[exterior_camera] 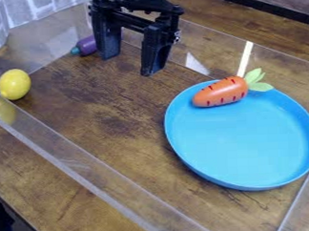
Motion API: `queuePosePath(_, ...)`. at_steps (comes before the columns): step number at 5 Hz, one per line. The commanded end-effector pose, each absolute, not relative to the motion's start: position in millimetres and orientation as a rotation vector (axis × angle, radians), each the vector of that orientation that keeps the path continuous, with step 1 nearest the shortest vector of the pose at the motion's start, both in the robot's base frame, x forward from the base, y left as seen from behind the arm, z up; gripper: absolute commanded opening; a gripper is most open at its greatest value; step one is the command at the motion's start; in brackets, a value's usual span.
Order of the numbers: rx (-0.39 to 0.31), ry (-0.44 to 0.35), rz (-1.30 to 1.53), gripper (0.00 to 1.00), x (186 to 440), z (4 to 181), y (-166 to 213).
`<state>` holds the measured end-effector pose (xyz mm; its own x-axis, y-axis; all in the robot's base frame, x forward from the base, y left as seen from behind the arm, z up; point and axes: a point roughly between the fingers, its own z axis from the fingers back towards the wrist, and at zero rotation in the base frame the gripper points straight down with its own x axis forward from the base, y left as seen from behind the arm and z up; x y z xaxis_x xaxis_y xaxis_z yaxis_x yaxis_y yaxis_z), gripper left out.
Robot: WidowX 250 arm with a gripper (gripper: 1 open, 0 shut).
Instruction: Remove the carrot from the blue tray and put it on the table
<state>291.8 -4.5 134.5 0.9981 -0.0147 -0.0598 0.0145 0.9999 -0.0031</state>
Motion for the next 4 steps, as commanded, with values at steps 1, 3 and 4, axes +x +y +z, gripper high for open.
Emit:
queuePosePath(1, -0.004, 0.074, -0.031, 1.00, 294, 127.9, -7)
queuePosePath(3, -0.004, 0.063, -0.175, 1.00, 317, 118.7, -28)
queuePosePath(4, 0.001, 0.060, -0.217, 1.00, 326, 114.4, -32)
